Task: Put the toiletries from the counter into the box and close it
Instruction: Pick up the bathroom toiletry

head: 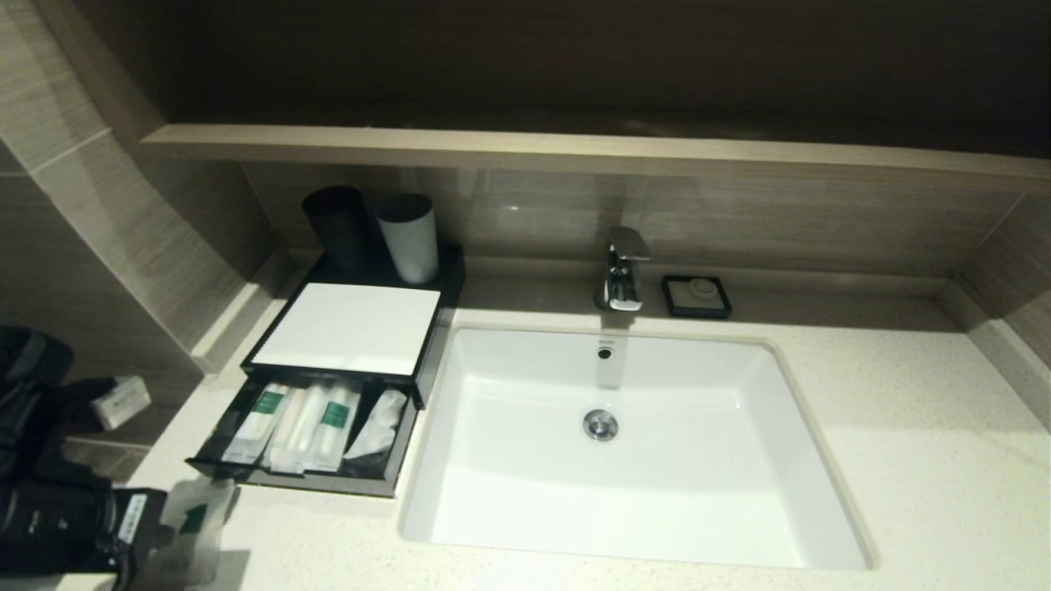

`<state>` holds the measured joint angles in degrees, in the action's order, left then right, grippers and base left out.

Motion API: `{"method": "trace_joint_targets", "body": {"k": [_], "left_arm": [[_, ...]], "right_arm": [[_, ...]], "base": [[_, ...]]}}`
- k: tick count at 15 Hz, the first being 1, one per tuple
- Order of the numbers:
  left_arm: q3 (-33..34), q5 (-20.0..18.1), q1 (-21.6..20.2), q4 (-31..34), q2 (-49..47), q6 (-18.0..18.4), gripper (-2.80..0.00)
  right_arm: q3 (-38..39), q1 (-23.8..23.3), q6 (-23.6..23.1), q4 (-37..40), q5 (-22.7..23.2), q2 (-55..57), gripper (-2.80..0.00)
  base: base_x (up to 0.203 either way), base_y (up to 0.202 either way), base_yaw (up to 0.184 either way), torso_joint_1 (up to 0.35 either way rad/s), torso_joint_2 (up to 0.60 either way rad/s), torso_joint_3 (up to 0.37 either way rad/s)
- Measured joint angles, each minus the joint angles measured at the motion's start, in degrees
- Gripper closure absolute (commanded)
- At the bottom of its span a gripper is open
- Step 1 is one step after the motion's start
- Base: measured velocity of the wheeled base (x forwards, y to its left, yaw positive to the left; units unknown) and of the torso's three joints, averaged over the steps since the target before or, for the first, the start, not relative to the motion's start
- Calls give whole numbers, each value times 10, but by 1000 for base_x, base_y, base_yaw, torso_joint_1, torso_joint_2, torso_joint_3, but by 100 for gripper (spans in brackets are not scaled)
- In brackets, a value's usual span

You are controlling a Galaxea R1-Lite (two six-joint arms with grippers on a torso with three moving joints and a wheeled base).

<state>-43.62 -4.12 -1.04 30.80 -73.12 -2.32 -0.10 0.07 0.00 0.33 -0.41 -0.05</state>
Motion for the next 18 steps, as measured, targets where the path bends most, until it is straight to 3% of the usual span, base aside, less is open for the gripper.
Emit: {"method": "trace_joint_targets", "body": {"k": [1, 2, 9, 13, 18], "left_arm": [[9, 2, 0, -1, 2, -1, 0], [15, 3, -1, -1, 3, -1, -280], [29, 6, -38, -54, -55, 2, -280], [46, 35, -42, -96, -97, 4, -280], [51, 38, -47, -113, -121, 4, -280]], "right_arm": [[0, 0, 0, 0, 0, 0, 0], [0, 0, 0, 0, 0, 0, 0], [0, 0, 0, 0, 0, 0, 0], [0, 0, 0, 0, 0, 0, 0], [0, 0, 0, 0, 0, 0, 0]], "base": [[0, 0, 0, 0, 0, 0], [0, 0, 0, 0, 0, 0], [0, 0, 0, 0, 0, 0], [0, 0, 0, 0, 0, 0], [0, 0, 0, 0, 0, 0]]}}
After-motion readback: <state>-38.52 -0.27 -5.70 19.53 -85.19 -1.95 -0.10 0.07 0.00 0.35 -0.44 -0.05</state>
